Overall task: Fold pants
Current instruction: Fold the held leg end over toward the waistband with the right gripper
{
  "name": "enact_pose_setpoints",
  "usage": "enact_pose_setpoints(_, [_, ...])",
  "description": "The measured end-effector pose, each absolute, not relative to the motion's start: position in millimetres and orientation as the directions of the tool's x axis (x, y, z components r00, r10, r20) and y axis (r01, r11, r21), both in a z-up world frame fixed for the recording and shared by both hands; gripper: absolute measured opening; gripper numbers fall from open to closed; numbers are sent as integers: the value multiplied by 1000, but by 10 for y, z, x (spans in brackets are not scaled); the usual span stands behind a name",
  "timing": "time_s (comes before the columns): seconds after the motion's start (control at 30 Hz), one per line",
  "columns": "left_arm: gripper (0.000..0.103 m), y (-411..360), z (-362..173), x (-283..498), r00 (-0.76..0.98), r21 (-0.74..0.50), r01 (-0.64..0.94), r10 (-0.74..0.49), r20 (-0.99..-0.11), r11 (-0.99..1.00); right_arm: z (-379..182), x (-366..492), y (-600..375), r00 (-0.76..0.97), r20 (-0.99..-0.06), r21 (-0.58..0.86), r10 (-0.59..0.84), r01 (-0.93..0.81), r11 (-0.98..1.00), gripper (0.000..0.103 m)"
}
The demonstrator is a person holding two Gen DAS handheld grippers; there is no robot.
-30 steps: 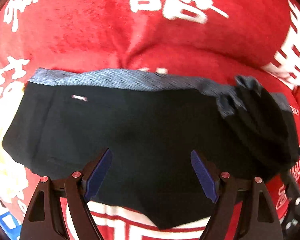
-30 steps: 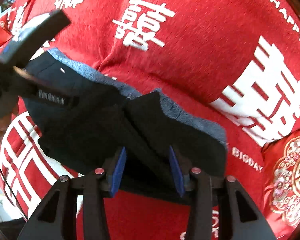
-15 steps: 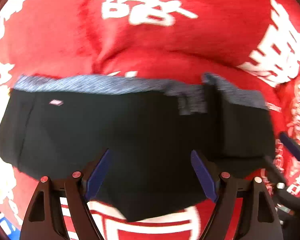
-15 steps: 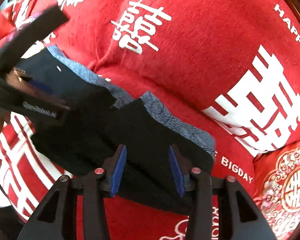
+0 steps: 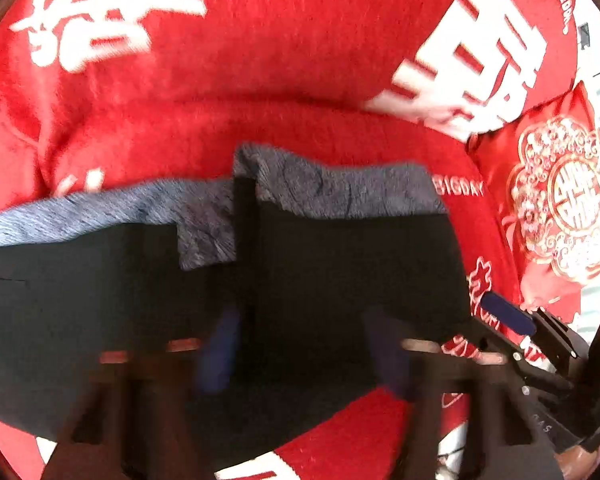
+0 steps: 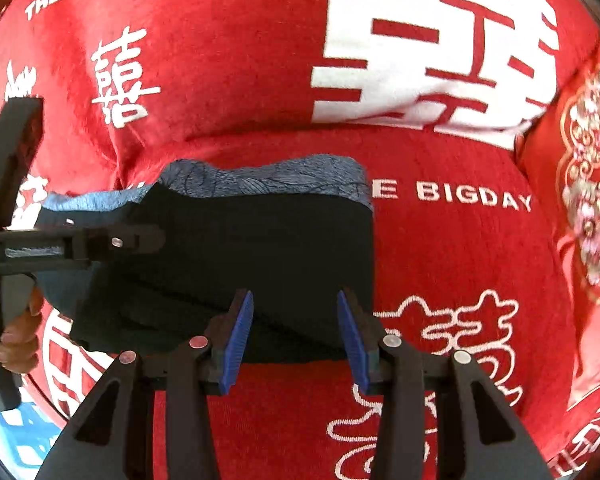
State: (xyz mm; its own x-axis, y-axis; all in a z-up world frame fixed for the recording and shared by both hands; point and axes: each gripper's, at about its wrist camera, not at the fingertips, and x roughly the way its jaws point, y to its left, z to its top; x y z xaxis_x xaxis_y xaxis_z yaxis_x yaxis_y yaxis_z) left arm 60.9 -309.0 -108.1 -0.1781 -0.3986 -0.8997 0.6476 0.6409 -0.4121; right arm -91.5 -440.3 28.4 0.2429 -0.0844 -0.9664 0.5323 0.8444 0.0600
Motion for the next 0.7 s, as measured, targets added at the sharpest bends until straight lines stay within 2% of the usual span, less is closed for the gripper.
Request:
enact_pose_setpoints(0.03, [4, -3114, -1149, 607, -220, -431, 642, -386, -896, 634, 270, -929, -4407, 245, -967, 73, -73, 537, 841, 43])
enact_pose_setpoints(0.1, [4, -3100, -1118, 584, -240, -460, 631, -406, -882, 625, 237, -963, -4429, 250, -967, 104, -42, 543, 834, 33])
enact_pose_setpoints(0.2, [4, -3028, -878, 448, -210, -440, 685, -420, -883, 581, 243, -990, -4458, 264, -964, 151, 1, 547, 824, 29])
enact_pose_setpoints(0.3, [4, -2932, -859, 348, -185, -392, 716, -384, -905, 578, 302, -1022, -4456, 278, -960, 179, 30, 530, 829, 29])
enact_pose_setpoints(0.4, [4, -2852, -1076, 297, -196, -377, 697, -345, -918, 610, 257, -1021, -4434, 272, -959, 211, 74, 518, 829, 29])
enact_pose_setpoints(0.7, [5, -2753, -1168, 295, -163, -388, 654, -380, -911, 649, 34, -628, -4482, 283, -945, 283, 164, 454, 845, 29])
